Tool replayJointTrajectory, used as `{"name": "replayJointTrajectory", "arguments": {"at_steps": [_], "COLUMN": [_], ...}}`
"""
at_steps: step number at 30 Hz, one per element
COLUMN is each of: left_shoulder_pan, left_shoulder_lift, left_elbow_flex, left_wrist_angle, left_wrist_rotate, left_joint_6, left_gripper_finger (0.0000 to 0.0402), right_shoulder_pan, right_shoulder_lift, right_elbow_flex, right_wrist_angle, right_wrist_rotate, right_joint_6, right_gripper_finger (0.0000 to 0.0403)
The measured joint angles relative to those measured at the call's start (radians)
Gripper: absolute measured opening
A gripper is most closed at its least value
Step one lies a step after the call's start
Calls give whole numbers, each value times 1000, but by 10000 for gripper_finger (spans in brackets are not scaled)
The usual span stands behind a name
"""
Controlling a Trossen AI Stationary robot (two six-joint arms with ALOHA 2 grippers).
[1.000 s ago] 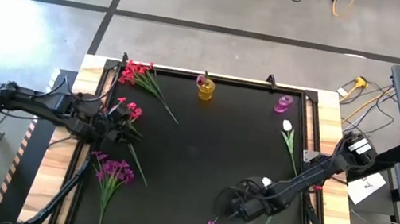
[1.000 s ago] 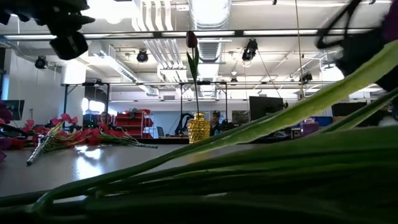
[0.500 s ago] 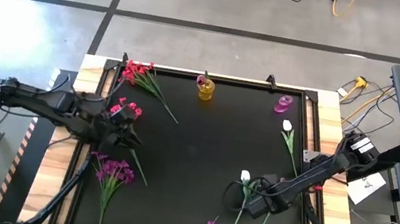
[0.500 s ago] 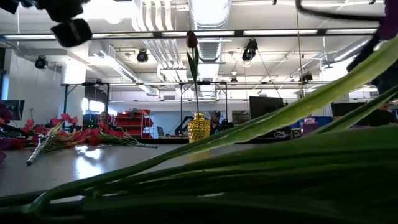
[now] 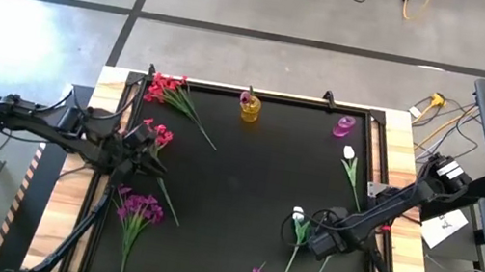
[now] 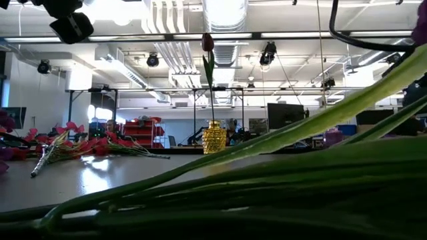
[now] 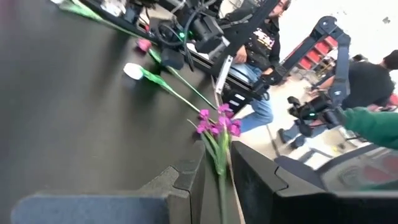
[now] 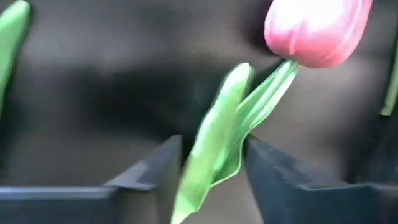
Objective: Sort flowers into vase by color
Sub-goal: Put the pink tulip into the yellow flower vase
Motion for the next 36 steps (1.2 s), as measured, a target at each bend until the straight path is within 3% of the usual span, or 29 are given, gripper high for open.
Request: {"name": "replayJointTrajectory", "arguments": {"at_steps": [7,10,18,22,26,30,36], "left_shoulder_pan": [-1,-1,-1,-1,-1,-1,-1], "left_shoulder_lift": [-5,-18,-73,-105,-144,-204,-304], "left_elbow_flex": [73,110,151,148,147,147,128], "left_wrist_angle": [-128,-199,-236,-247,-289,-318,-318], "left_wrist_rotate": [3,1,0,0,0,1,-52], "left_joint_6": [-7,24,110,140,152,172,199], "left_gripper_finger": [64,64,64,64,64,64,64], "right_shoulder_pan": [-2,-14,-141,-251,-358,-450,-586], "right_shoulder_lift": [1,-17,-40,-38,-37,-37,-36], "right_elbow_flex": [24,84,346,469,569,628,636], "right_wrist_angle": [-14,-54,-341,-448,-429,-267,83], "right_wrist_rotate": [65,142,533,655,819,965,1041], "right_joint_6": [21,46,-5,-146,-344,-618,-1044], "right_gripper_finger": [20,15,13,13,13,13,13]}}
